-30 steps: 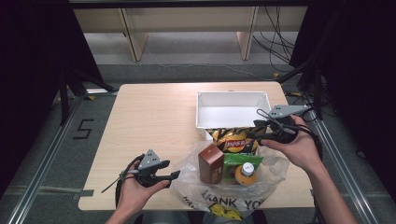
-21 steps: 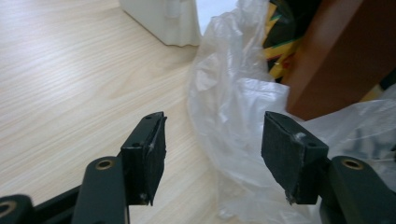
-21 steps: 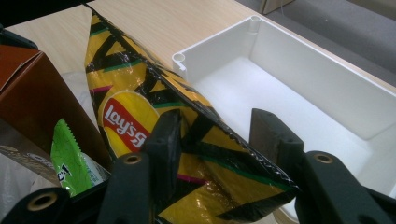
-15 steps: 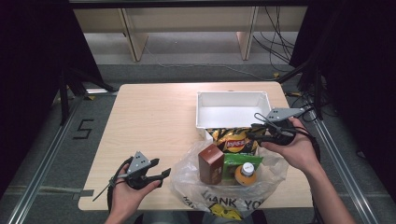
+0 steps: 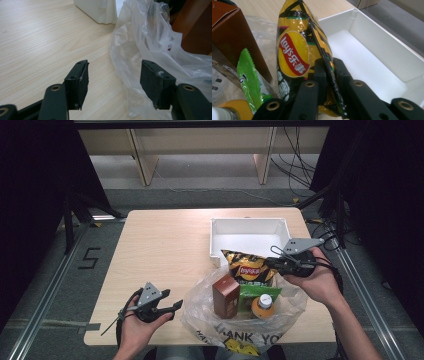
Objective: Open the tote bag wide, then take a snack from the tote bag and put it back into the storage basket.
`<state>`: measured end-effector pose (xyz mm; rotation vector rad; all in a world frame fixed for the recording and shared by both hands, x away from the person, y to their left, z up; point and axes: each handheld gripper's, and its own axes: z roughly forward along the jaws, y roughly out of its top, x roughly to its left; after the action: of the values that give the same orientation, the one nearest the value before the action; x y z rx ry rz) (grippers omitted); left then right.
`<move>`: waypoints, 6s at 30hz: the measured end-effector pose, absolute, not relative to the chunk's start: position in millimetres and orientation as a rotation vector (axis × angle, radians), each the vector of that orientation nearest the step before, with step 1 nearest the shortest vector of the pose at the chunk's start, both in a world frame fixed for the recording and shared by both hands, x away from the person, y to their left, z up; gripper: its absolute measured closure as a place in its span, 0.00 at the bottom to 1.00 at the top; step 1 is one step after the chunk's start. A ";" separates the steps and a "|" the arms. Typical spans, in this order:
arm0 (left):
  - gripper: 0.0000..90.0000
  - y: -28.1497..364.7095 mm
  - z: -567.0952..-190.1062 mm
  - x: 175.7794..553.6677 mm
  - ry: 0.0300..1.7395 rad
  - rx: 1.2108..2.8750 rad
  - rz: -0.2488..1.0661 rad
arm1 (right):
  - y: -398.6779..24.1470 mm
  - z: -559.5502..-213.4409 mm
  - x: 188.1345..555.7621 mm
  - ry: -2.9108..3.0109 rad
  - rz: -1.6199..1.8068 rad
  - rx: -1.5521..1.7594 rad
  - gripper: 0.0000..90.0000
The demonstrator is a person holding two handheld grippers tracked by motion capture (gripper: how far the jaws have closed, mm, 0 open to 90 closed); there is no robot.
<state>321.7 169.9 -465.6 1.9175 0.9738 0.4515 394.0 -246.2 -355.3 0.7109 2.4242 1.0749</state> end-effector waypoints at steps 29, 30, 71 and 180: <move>0.44 166.1 -469.0 321.0 0.980 1.899 0.467 | -251.5 -341.6 374.6 2.299 1.212 0.560 1.00; 0.44 166.3 -469.1 320.9 0.979 1.900 0.465 | -252.3 -340.3 373.9 2.298 1.215 0.551 1.00; 0.45 164.8 -468.6 320.1 0.979 1.899 0.460 | -255.2 -304.7 363.4 2.078 1.375 0.533 1.00; 0.45 164.7 -472.8 322.9 0.972 1.917 0.452 | -249.4 -246.6 365.3 1.848 1.637 0.547 1.00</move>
<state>322.9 164.7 -472.8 1.9175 0.9716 0.4521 365.3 -249.4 -246.6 0.5466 1.8482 1.6373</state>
